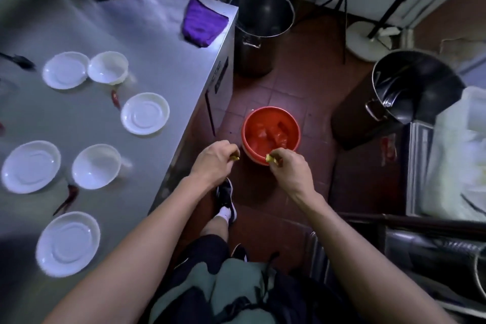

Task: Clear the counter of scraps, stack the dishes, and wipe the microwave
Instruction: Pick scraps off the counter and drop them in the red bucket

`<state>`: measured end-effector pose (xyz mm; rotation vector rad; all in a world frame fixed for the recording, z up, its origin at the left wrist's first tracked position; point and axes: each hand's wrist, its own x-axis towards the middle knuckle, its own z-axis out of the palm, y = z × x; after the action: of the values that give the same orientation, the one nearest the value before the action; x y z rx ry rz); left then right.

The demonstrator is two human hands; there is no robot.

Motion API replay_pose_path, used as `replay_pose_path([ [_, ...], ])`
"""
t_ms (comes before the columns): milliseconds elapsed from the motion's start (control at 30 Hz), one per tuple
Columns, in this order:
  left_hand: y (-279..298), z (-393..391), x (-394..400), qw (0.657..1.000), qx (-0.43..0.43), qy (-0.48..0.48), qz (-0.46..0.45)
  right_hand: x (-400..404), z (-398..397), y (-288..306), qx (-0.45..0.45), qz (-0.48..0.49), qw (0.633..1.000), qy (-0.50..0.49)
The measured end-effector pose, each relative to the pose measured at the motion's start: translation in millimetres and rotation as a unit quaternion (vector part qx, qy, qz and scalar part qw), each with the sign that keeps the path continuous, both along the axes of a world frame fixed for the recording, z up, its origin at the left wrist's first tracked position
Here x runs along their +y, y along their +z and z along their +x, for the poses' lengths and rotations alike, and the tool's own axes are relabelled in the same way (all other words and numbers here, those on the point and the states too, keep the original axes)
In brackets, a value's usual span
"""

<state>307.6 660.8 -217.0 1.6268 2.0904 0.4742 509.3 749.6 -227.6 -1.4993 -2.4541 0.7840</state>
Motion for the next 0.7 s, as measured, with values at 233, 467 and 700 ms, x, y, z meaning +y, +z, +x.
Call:
replay_pose_path([
  [233,-29.8,-38.9,71.0,0.999,-0.047,0.002,-0.002,59.2,-45.2,-15.8,-0.044,-0.009,0.999,0.002],
  [467,-52.7,-81.6,117.3,0.997,-0.067,-0.034,-0.027,109.0,-80.1,-31.8,-0.078,-0.05,0.996,0.003],
  [700,-75.9,-85.3,151.8,0.993,-0.081,-0.058,-0.065,132.7,-73.0,-54.9,-0.059,-0.117,0.99,-0.061],
])
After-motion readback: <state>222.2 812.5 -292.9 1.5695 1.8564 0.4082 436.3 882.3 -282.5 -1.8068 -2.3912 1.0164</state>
